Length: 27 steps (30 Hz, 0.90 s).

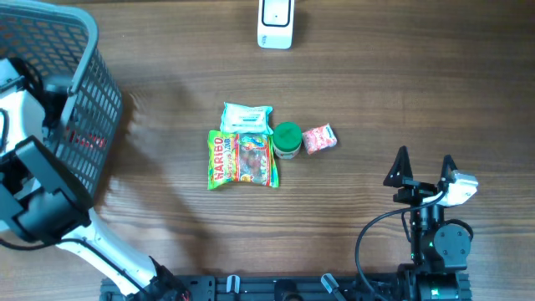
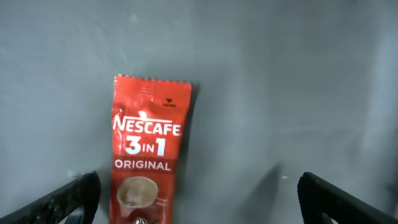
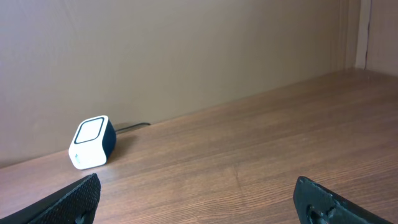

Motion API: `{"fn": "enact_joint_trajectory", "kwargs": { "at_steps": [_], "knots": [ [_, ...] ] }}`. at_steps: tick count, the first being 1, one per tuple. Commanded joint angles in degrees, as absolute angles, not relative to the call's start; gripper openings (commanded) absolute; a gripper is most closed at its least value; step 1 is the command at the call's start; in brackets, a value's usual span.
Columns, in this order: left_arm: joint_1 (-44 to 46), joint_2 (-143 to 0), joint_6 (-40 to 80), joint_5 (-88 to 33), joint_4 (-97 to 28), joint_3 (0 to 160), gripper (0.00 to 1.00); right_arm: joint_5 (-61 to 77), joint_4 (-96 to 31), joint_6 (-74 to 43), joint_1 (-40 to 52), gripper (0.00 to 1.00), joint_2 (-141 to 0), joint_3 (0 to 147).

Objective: Scan the item barcode
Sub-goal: 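Grasp the red Nescafé stick in the basket with the left gripper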

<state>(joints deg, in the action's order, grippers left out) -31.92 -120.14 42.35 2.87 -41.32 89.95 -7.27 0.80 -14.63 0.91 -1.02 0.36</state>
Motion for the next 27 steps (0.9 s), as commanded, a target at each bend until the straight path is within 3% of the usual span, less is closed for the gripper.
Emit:
{"fn": "enact_joint_trajectory", "kwargs": {
  "at_steps": [1,16,17,19,22,25,27],
  "knots": [
    [-29.65,-122.72,38.85,5.67,-42.06,90.08,0.99,-6.37,0.95,-13.67,0.71,1.0,-0.97,0.32],
    [-31.14,-124.31,34.98,8.21,-59.53,90.06,0.99,-6.37,0.95,-13.67,0.71,1.0,-0.97,0.32],
    [-31.14,-124.31,34.98,8.23,-59.42,90.06,0.89,-6.37,0.95,-13.67,0.71,1.0,-0.97,0.32],
    [-31.14,-124.44,35.0,8.27,-59.2,90.06,0.56,-6.37,0.95,-13.67,0.71,1.0,-0.97,0.32],
    [-31.14,-124.88,36.03,10.02,-58.81,90.02,0.31,-6.37,0.93,-13.67,0.71,1.0,-0.97,0.32],
    [-31.14,-126.37,36.71,11.99,-58.81,89.93,0.32,-6.35,0.95,-13.67,0.71,1.0,-0.97,0.32],
    [-31.16,-127.94,36.67,12.19,-58.92,89.91,0.24,-6.35,0.95,-13.67,0.71,1.0,-0.97,0.32]
  ]
}}
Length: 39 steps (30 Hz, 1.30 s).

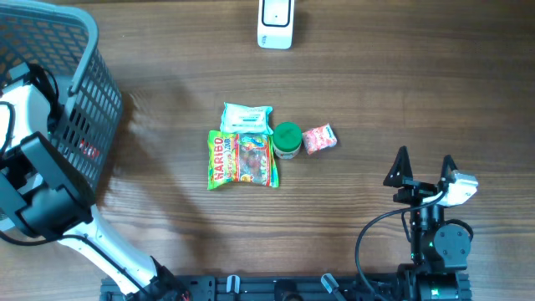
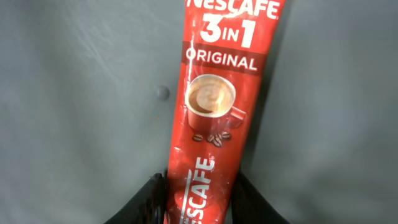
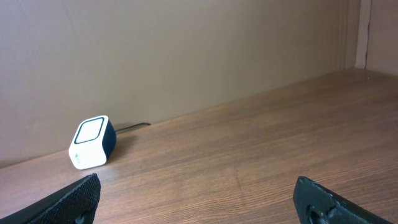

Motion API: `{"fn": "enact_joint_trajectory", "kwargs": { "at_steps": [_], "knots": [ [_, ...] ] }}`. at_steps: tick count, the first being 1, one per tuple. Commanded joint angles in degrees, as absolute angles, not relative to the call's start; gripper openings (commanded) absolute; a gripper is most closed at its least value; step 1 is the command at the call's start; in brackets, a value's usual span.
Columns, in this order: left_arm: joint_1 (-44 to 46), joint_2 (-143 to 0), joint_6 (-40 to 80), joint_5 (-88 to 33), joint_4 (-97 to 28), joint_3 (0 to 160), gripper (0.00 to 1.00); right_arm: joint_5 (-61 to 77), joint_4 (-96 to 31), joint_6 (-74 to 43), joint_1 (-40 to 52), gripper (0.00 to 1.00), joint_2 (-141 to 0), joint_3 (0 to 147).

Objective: Scan the item barcode
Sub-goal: 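Grasp the red Nescafé stick in the basket with the left gripper, then carry the Nescafé stick over and set it right of the red-white pack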

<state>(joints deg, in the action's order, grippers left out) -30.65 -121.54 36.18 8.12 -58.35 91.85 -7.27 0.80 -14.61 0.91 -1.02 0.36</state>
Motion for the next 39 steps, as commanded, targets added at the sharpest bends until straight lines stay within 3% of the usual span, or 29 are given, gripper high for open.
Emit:
{"fn": "enact_joint_trajectory", "kwargs": {
  "at_steps": [1,2,10,19,28,31,39],
  "knots": [
    [-31.16,-128.9,36.64,12.38,-59.11,89.91,0.13,-6.37,0.95,-13.67,0.71,1.0,-0.97,0.32],
    [-31.18,-129.78,36.67,12.62,-59.46,89.89,0.04,-6.37,0.93,-13.67,0.71,1.0,-0.97,0.32],
    [-31.42,-126.52,36.6,12.71,-61.08,92.14,0.04,-6.37,0.95,-13.67,0.71,1.0,-0.97,0.32],
    [-31.4,-111.26,36.64,10.26,-68.86,108.9,0.04,-6.37,0.95,-13.67,0.71,1.0,-0.97,0.32],
    [-28.47,-91.9,36.86,0.97,-65.47,115.37,0.04,-6.37,0.95,-13.67,0.71,1.0,-0.97,0.32],
    [-23.16,-87.46,36.73,-3.66,-65.28,115.37,0.04,-6.37,0.95,-13.67,0.71,1.0,-0.97,0.32],
    [9.04,-88.84,33.21,0.16,-66.46,115.28,0.04,-6.37,0.95,-13.65,0.71,1.0,-0.97,0.32]
  ]
}}
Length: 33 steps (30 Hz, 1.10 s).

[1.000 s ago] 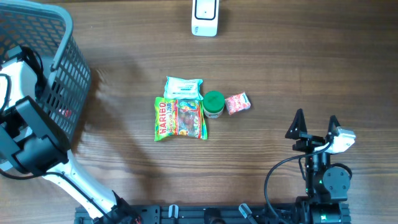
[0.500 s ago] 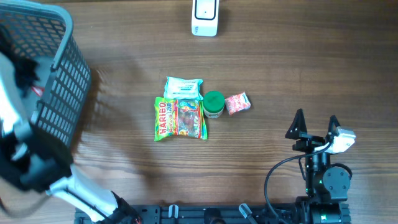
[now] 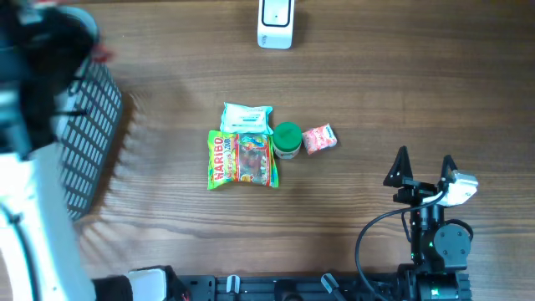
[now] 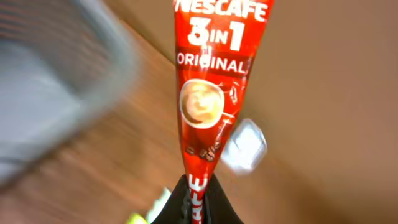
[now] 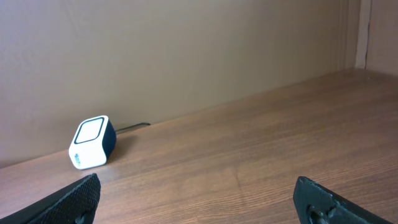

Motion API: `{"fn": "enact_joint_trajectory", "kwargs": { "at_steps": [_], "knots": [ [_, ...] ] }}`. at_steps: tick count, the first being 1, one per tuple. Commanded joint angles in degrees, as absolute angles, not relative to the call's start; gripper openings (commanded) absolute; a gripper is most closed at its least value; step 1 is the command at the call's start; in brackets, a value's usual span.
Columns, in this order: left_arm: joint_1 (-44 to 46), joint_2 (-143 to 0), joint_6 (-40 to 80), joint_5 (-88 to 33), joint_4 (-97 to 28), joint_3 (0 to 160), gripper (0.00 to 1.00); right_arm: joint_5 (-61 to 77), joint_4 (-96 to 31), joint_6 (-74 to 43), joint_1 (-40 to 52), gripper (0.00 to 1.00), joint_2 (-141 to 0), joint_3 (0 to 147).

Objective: Scan the item barcode
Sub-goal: 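Carry the Nescafé stick over and set it right of the red-white pack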

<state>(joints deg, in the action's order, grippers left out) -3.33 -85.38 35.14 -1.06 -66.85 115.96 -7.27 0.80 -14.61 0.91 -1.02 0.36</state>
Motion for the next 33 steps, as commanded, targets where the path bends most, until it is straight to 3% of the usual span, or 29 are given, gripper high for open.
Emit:
{"fn": "enact_joint_trajectory", "kwargs": {
  "at_steps": [1,8,15,22,33],
  "knots": [
    [12.91,-90.04,33.21,0.99,-65.78,115.28,0.04,-6.37,0.93,-13.67,0.71,1.0,-0.97,0.3],
    [32.34,-102.69,33.23,1.52,-60.75,115.28,0.04,-6.37,0.95,-13.67,0.71,1.0,-0.97,0.32],
    [44.29,-118.8,33.19,-2.44,-56.49,115.28,0.04,-6.37,0.95,-13.65,0.71,1.0,-0.97,0.32],
    [50.57,-127.37,33.3,-4.47,-51.33,115.28,0.04,-6.37,0.95,-13.67,0.71,1.0,-0.97,0.32],
    [51.86,-135.02,37.95,-9.78,-52.03,115.18,0.04,-6.37,0.95,-13.65,0.71,1.0,-0.97,0.32]
  ]
}}
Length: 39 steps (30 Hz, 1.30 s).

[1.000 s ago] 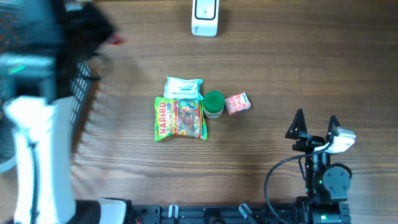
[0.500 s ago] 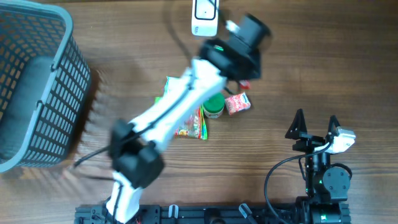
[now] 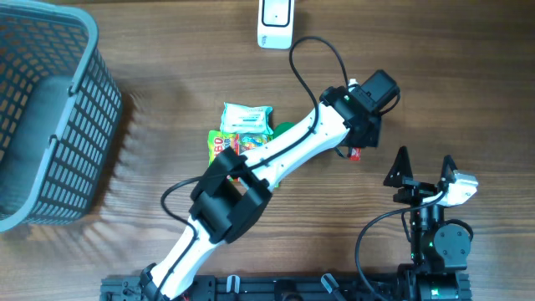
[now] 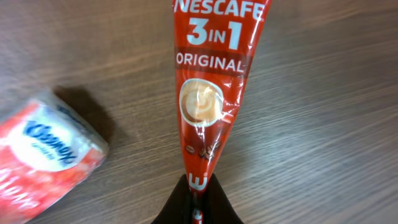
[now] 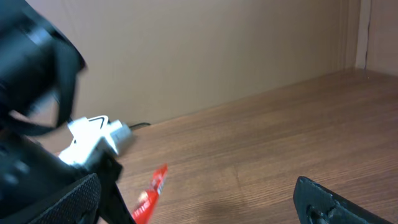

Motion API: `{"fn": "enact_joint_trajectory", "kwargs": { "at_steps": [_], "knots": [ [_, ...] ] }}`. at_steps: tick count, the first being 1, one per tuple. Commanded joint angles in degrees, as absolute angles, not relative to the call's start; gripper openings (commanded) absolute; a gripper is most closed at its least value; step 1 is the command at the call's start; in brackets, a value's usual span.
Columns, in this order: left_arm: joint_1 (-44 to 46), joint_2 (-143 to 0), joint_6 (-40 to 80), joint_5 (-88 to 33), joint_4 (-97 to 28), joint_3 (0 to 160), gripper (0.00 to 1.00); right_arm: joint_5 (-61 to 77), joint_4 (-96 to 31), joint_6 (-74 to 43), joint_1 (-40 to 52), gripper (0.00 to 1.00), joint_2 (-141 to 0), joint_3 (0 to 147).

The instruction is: Scan the item barcode

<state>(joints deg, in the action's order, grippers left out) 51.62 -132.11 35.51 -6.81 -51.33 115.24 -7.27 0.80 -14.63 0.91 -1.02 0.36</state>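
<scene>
My left gripper [image 4: 198, 194] is shut on the lower end of a red Nescafe 3in1 sachet [image 4: 214, 93], holding it just over the wood with its printed front to the camera. In the overhead view the left gripper [image 3: 361, 138] is right of the snack pile, and the sachet's tip [image 3: 355, 154] sticks out below it. The white scanner [image 3: 276, 21] stands at the far edge, apart from the sachet. My right gripper [image 3: 424, 171] rests open at the near right, and the sachet [image 5: 151, 190] shows ahead of it. No barcode is visible.
A grey mesh basket [image 3: 50, 117] stands at the left. A Haribo bag [image 3: 219, 150], a white tissue pack [image 3: 247, 117] and a green-lidded jar lie mid-table, partly under my left arm. A pink-and-white packet [image 4: 43, 155] lies left of the sachet.
My left gripper, still shut on the sachet, was up by the basket at the left. It is now low over the table, right of the snack pile. The right arm has not moved.
My left gripper was open over the sachet lying on the basket floor. Then its fingers stood on either side of the sachet's end. Then it held the sachet raised by the basket rim, and now holds it over the table near the pink packet.
</scene>
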Motion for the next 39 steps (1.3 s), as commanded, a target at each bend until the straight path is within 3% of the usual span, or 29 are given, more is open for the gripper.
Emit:
{"fn": "enact_joint_trajectory", "kwargs": {
  "at_steps": [1,2,4,5,14,28,34,39],
  "knots": [
    [51.92,-135.02,37.98,-9.78,-52.31,115.18,0.04,-6.37,0.95,-13.67,0.71,1.0,-0.97,0.32],
    [51.92,-135.0,37.93,-9.47,-52.29,115.2,0.25,-6.37,0.93,-13.65,0.71,1.0,-0.97,0.32],
    [51.86,-134.47,37.91,-7.6,-52.25,115.2,0.86,-6.37,0.93,-13.67,0.71,1.0,-0.97,0.32],
    [51.59,-134.08,37.74,-6.0,-52.34,115.2,1.0,-6.37,0.93,-13.65,0.71,1.0,-0.97,0.32],
    [43.18,-122.3,29.95,4.19,-53.82,120.07,1.0,-6.37,0.93,-13.67,0.71,1.0,-0.97,0.32],
    [15.2,-101.03,18.24,9.39,-52.64,144.4,1.0,-6.37,0.95,-13.65,0.71,1.0,-0.97,0.32],
    [11.97,-95.77,9.91,20.32,-49.45,145.95,1.0,-5.34,1.76,-15.49,0.73,1.0,-0.97,0.32],
    [9.39,-93.62,9.43,21.74,-53.19,145.93,1.0,-4.14,1.41,-18.24,0.73,0.99,-0.97,0.32]
  ]
}}
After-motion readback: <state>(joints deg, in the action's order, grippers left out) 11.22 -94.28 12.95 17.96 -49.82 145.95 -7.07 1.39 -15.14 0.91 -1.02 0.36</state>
